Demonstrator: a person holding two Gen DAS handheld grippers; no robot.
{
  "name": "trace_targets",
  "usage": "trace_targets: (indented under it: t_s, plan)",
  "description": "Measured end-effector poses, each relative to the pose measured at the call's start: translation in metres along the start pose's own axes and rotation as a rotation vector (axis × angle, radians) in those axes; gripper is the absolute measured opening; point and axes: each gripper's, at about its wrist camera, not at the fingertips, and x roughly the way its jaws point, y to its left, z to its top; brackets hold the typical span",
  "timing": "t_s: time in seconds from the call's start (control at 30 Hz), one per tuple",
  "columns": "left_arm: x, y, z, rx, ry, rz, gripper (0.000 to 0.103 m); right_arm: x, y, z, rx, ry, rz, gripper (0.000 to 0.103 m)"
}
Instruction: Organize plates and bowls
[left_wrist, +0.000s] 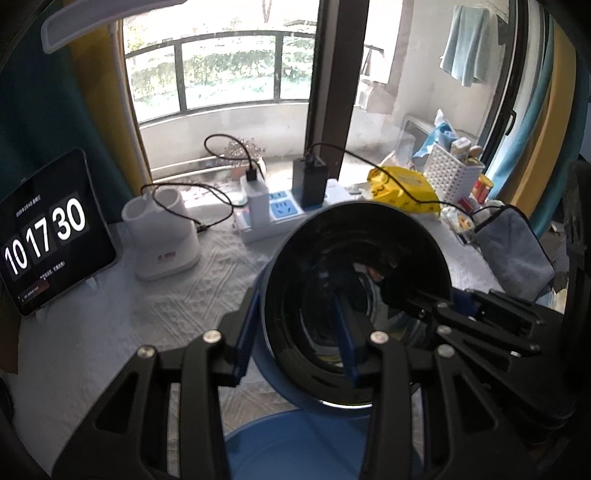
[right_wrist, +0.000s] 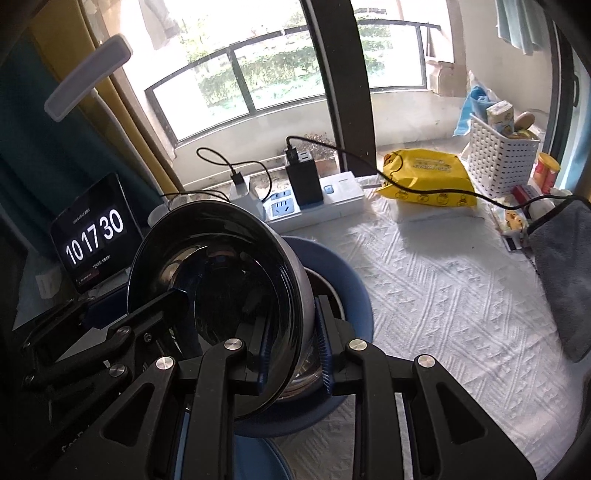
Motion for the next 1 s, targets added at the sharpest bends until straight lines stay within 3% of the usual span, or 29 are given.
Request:
trace_targets:
  t_s: [0.6,1.0]
  plan:
    - [0.016,-0.001,-0.008,-0.01,0.068,-0.037,0.04,0.009,-0.011,-0.005,0.047,0.043,-0.002,0.025]
    - [0.009,0.0,-0.008,-0.014,0.055,-0.044,0.04,0.003,-0.008,-0.005,0.046,0.047,-0.017,0.029]
